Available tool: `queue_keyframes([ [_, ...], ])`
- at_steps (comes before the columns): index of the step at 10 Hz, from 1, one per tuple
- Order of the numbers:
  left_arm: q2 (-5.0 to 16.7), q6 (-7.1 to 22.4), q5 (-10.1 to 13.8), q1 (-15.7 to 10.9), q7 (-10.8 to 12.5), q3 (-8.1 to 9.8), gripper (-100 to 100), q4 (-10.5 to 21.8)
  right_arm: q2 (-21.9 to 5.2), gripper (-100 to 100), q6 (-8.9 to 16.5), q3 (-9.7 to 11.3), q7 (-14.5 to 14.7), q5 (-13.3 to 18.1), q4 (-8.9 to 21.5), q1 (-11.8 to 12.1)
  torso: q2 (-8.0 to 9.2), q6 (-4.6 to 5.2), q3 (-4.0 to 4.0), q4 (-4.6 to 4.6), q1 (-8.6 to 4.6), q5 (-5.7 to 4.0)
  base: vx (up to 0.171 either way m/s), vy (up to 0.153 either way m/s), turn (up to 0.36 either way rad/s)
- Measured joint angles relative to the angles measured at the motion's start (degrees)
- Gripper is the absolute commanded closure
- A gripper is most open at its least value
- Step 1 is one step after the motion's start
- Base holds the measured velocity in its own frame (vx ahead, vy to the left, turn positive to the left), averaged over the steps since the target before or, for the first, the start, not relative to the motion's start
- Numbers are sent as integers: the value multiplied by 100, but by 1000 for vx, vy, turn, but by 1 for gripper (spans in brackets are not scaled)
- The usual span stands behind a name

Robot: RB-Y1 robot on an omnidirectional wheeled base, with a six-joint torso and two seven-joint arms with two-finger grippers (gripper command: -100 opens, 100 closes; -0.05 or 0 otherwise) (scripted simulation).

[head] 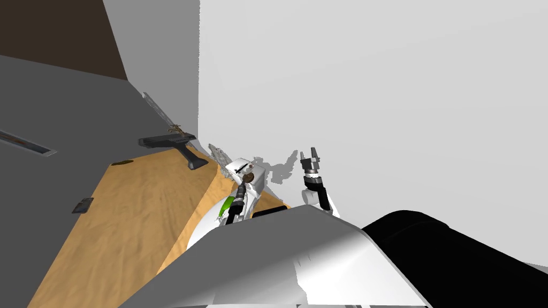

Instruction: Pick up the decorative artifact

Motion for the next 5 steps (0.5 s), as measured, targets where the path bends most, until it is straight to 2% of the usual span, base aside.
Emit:
queue_keyframes([
  [3,-2,-12,2,-5,2,-1,100,-14,0,0,0,0,0,0,0,-1,-12,6,-11,-9,4,7,0,0,0],
  [5,-2,-13,2,-4,2,-1,-100,-14,0,0,0,0,0,0,0,0,-25,5,-18,-12,8,7,-1,8,-16],
])
